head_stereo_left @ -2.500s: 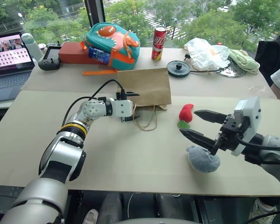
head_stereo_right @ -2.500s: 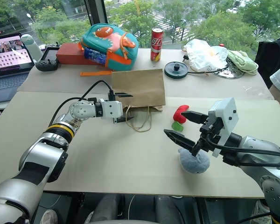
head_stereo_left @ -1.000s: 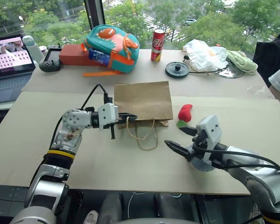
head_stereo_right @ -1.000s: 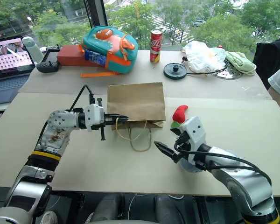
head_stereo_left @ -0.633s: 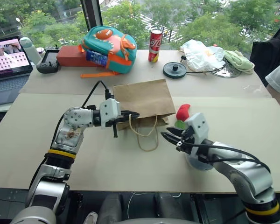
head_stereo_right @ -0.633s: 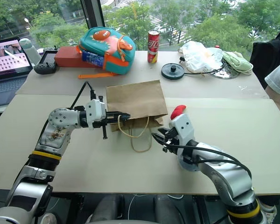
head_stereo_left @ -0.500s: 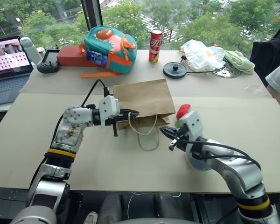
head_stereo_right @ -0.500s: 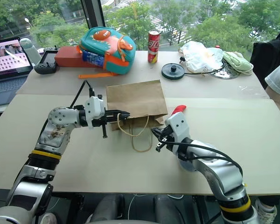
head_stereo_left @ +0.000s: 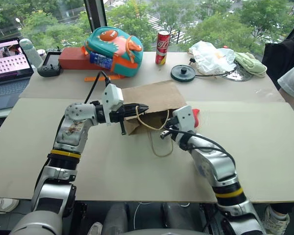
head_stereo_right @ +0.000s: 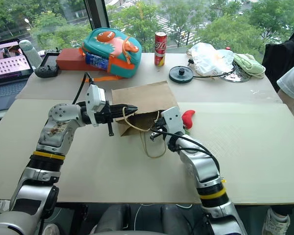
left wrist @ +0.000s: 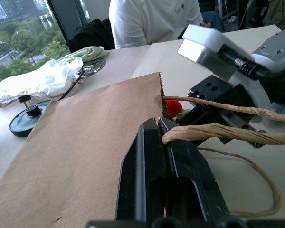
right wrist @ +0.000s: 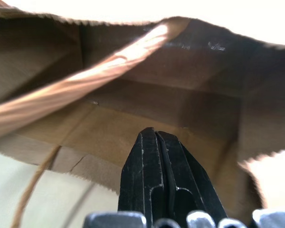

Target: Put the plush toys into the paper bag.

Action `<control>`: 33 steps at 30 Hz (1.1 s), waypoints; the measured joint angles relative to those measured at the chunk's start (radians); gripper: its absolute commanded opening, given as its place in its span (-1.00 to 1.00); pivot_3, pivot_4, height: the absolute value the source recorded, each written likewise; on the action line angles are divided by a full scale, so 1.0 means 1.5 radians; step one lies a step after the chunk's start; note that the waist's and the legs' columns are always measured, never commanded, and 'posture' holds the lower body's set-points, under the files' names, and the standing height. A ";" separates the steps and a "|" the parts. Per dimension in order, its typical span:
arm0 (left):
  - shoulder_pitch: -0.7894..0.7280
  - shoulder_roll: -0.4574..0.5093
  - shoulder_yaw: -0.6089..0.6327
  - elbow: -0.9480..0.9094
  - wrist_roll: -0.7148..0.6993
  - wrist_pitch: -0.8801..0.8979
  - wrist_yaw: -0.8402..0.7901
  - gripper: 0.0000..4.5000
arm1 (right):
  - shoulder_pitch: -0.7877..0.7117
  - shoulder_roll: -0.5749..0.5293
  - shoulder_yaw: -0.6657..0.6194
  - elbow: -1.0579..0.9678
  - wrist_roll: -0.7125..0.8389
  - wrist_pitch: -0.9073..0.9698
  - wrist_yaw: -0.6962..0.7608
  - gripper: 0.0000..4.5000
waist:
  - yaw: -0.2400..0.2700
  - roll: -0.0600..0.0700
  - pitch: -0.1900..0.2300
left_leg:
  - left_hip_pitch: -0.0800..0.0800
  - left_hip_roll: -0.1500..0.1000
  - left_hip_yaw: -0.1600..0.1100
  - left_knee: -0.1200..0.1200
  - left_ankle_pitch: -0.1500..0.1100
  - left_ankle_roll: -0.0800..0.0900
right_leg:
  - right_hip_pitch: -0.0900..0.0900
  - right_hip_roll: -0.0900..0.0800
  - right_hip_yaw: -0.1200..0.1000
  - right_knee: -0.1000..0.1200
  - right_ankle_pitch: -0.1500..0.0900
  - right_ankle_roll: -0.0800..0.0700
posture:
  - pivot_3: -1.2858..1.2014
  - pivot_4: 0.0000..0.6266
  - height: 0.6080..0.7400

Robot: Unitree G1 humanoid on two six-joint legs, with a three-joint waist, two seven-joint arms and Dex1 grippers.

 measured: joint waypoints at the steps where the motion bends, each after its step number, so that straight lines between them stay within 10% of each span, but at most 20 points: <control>1: 0.000 -0.002 0.000 -0.001 -0.001 0.001 0.000 -1.00 | 0.000 0.005 0.008 0.012 -0.009 0.000 -0.001 -0.98 | 0.000 0.000 0.000 | 0.000 0.000 0.000 0.000 0.000 0.000 | 0.000 0.000 0.000 0.000 0.000 0.000 | 0.03 -0.52 0.89; 33: -0.044 -0.033 0.063 -0.031 -0.077 0.157 0.095 -1.00 | 0.034 0.038 -0.026 -0.002 -0.045 0.038 0.020 -0.98 | -0.011 0.000 0.000 | -0.002 0.000 -0.001 0.000 0.000 0.000 | 0.000 0.000 0.000 -0.001 0.000 0.000 | 0.03 -0.52 0.89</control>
